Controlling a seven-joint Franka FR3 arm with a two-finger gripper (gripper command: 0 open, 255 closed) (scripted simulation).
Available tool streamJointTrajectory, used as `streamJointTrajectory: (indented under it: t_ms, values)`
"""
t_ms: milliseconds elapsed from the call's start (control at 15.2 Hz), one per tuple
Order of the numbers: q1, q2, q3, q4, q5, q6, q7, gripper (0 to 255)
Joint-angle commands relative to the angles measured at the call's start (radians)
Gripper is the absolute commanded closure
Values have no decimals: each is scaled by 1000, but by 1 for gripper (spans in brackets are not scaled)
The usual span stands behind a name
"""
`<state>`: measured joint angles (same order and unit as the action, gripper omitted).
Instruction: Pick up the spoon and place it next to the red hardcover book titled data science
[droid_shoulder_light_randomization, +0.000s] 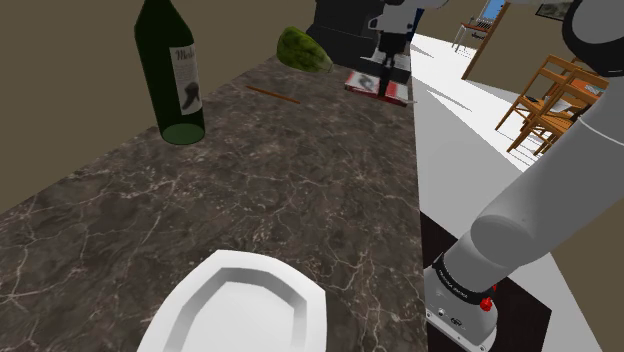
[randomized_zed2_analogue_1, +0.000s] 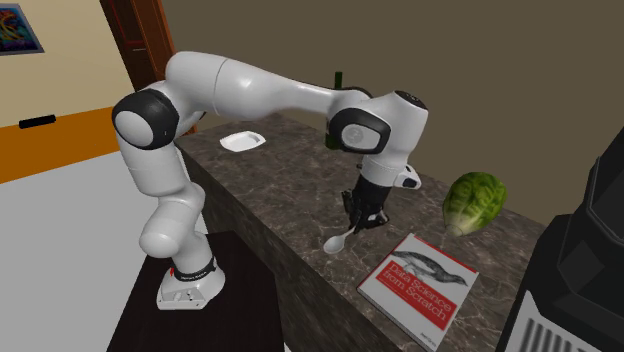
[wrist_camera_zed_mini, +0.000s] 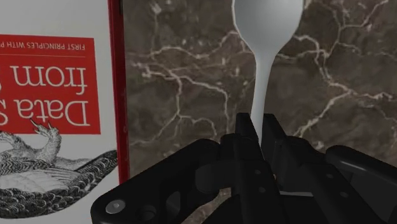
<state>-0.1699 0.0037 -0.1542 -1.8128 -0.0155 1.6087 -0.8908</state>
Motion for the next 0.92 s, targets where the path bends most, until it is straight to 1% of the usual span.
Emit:
streamJointTrajectory:
  t_ms: [0,330,792,858]
  values:
    - [0,5,0,-21,1,26,-1,255]
    - [-1,12,-1,-75,1,88,-1,255]
    - [-1,12,-1,-75,1,88,-1,255]
    - [-1,12,-1,-76,1,88,-1,0]
